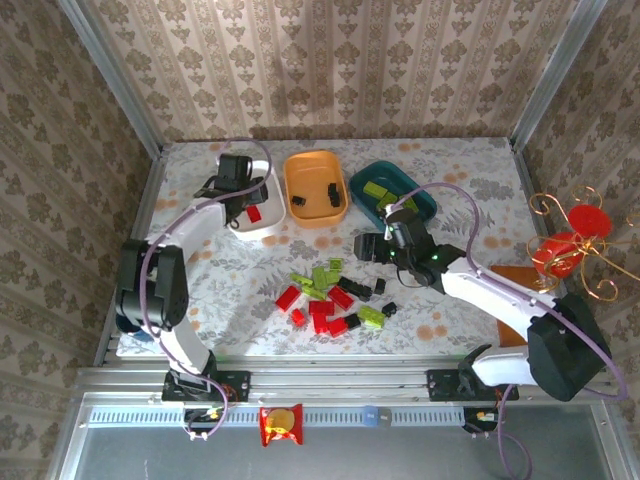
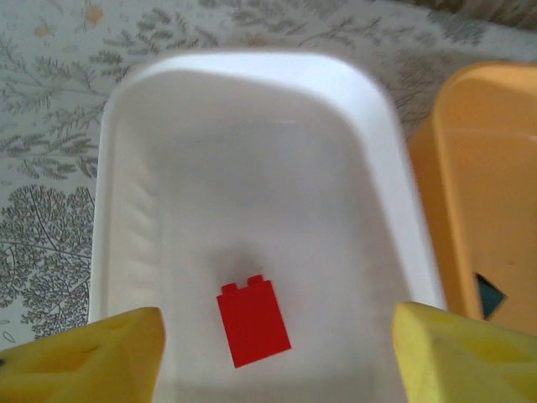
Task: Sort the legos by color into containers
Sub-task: Place the lego in the container, then pick up the lego from the center of the table.
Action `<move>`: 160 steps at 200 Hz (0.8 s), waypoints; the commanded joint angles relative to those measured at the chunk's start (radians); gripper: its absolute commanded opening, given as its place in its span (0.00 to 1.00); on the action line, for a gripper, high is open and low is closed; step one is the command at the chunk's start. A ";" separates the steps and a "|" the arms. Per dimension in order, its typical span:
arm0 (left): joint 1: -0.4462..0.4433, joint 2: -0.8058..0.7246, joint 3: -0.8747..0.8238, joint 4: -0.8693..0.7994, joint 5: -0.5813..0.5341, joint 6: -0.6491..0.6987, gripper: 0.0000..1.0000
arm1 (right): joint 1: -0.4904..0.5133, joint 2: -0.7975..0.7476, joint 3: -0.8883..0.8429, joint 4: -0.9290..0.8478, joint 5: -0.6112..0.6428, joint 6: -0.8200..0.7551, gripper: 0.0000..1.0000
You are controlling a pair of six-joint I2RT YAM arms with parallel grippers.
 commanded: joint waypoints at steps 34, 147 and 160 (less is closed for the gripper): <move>-0.142 -0.348 -0.195 0.055 0.059 -0.037 0.93 | 0.003 -0.047 -0.060 -0.057 0.025 0.036 0.73; -0.375 -0.803 -0.713 0.059 -0.021 -0.158 1.00 | 0.162 0.280 0.072 0.020 0.001 0.099 0.73; -0.376 -0.837 -0.747 0.056 -0.024 -0.174 1.00 | 0.179 0.328 0.102 0.027 0.028 0.124 0.74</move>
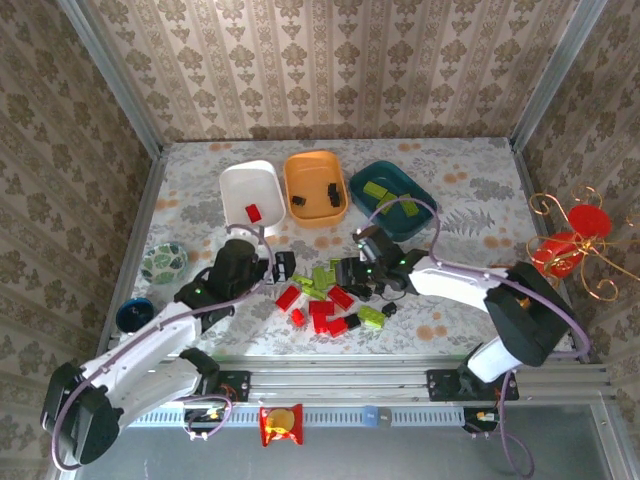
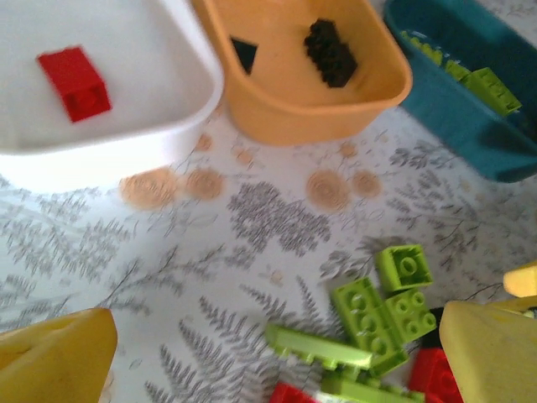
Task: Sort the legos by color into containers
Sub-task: Pick up the lego from the center of the table, then place the lego in the container.
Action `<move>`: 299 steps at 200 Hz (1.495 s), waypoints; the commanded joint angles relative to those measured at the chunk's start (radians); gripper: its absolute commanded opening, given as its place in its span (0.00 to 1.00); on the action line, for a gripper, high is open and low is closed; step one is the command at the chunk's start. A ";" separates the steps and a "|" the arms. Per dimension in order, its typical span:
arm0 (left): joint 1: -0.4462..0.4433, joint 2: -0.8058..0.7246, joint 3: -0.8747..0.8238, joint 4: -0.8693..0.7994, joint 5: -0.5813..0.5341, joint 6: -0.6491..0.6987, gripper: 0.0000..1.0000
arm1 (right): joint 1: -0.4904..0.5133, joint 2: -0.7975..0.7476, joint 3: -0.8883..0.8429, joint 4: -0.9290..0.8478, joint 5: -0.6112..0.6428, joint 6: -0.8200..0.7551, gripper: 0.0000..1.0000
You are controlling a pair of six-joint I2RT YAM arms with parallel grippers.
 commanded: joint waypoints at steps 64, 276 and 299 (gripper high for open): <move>-0.004 -0.092 -0.089 -0.003 -0.037 -0.068 1.00 | 0.047 0.221 0.199 -0.021 0.189 0.118 0.68; -0.005 -0.067 -0.113 0.035 -0.017 -0.057 1.00 | -0.146 -0.084 0.112 -0.026 0.196 -0.005 0.22; -0.004 -0.065 -0.118 0.046 -0.012 -0.060 1.00 | -0.257 -0.089 0.154 -0.059 0.185 -0.025 0.22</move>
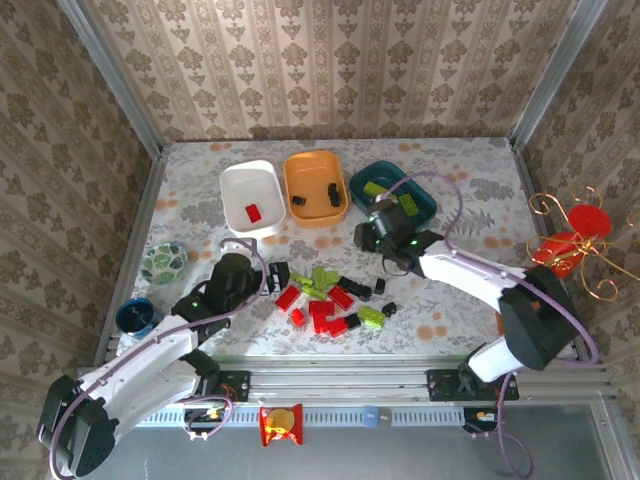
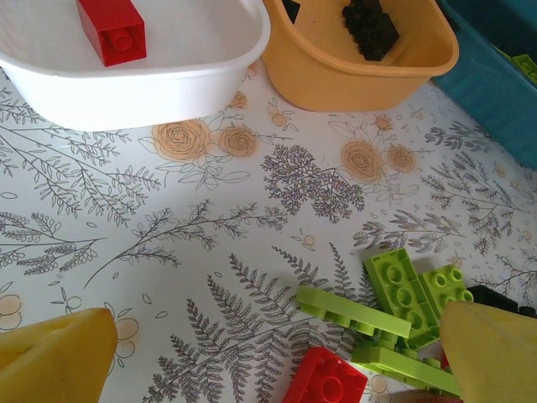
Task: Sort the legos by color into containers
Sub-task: Place the lego in the container.
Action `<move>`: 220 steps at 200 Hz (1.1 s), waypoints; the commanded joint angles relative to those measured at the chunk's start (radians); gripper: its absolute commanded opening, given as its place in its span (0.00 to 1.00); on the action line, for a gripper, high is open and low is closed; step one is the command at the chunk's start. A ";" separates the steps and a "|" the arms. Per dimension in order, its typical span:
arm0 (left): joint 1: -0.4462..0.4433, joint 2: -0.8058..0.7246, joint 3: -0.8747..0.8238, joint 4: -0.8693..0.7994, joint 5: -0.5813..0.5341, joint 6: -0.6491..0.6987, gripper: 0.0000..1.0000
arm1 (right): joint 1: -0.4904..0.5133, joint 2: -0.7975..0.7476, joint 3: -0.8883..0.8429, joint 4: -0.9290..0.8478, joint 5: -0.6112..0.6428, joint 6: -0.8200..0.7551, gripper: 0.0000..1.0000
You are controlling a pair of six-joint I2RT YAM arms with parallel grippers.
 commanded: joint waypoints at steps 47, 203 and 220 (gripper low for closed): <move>-0.003 0.004 -0.024 0.034 0.019 -0.019 1.00 | -0.246 0.188 0.192 -0.062 0.001 -0.098 0.21; -0.003 0.053 0.004 0.032 0.065 -0.017 1.00 | -0.322 0.307 0.359 -0.154 -0.044 -0.135 0.70; -0.003 0.052 0.012 0.031 0.067 -0.012 1.00 | -0.313 0.252 0.321 -0.150 -0.066 -0.129 0.71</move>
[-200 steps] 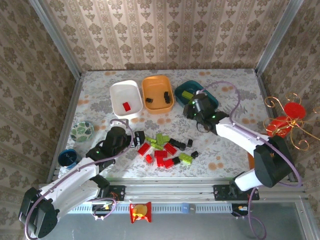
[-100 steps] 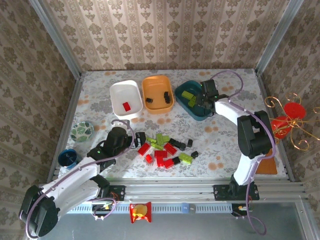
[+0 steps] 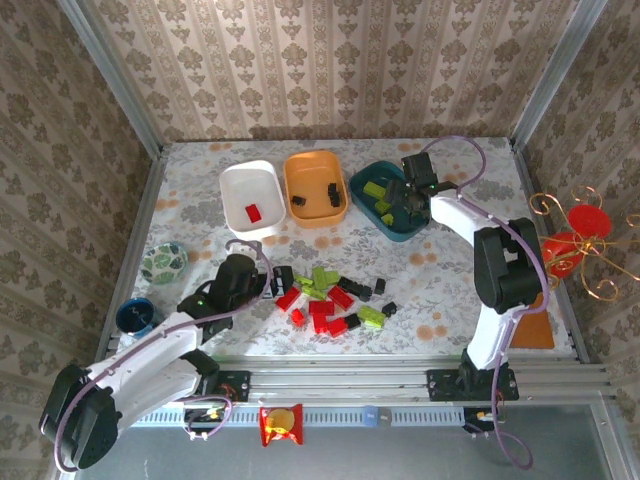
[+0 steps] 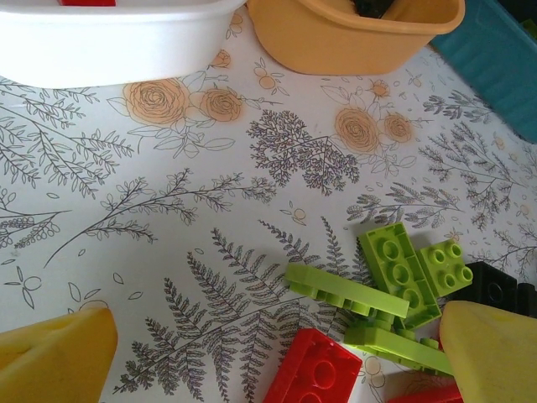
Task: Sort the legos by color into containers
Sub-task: Place the lego in the container, then pick up the lego from the middle-left of the table.
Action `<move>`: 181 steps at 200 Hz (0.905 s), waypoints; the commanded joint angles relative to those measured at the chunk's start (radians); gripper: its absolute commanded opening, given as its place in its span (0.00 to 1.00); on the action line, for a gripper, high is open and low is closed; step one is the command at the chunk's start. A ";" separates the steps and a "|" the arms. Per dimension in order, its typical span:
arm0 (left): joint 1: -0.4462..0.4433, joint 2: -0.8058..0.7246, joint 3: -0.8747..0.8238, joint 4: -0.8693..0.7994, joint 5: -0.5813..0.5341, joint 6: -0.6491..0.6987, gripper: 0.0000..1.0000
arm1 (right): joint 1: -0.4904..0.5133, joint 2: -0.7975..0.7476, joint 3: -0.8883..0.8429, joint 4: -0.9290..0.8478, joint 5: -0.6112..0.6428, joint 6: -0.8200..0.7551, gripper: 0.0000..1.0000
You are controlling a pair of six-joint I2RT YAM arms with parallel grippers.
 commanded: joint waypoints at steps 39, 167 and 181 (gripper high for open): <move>-0.003 0.006 0.084 -0.044 -0.003 0.052 1.00 | 0.062 -0.288 -0.180 0.021 -0.055 0.032 0.72; 0.043 0.199 0.301 -0.203 0.115 0.194 0.79 | 0.317 -0.607 -0.516 0.002 -0.027 0.057 0.72; 0.023 0.253 0.311 -0.217 0.120 0.198 0.76 | 0.320 -0.602 -0.529 0.010 -0.030 0.063 0.72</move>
